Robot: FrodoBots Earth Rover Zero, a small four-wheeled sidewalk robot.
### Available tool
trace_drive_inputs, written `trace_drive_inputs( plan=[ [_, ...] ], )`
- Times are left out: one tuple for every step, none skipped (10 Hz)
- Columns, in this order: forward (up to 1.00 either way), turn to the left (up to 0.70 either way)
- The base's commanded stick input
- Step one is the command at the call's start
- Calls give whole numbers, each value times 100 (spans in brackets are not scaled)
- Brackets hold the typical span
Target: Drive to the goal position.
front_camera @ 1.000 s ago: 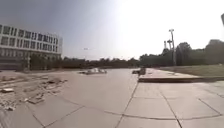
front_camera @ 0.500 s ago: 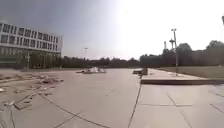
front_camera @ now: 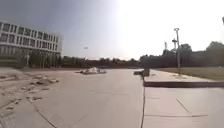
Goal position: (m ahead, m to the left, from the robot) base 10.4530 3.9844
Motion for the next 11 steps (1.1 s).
trace_drive_inputs(
  plan=[
    [70, 35],
    [70, 35],
    [70, 35],
    [70, 35],
    [70, 35],
    [70, 23],
    [70, 7],
    [70, 0],
    [70, 0],
    [70, 0],
    [70, 0]
  ],
)
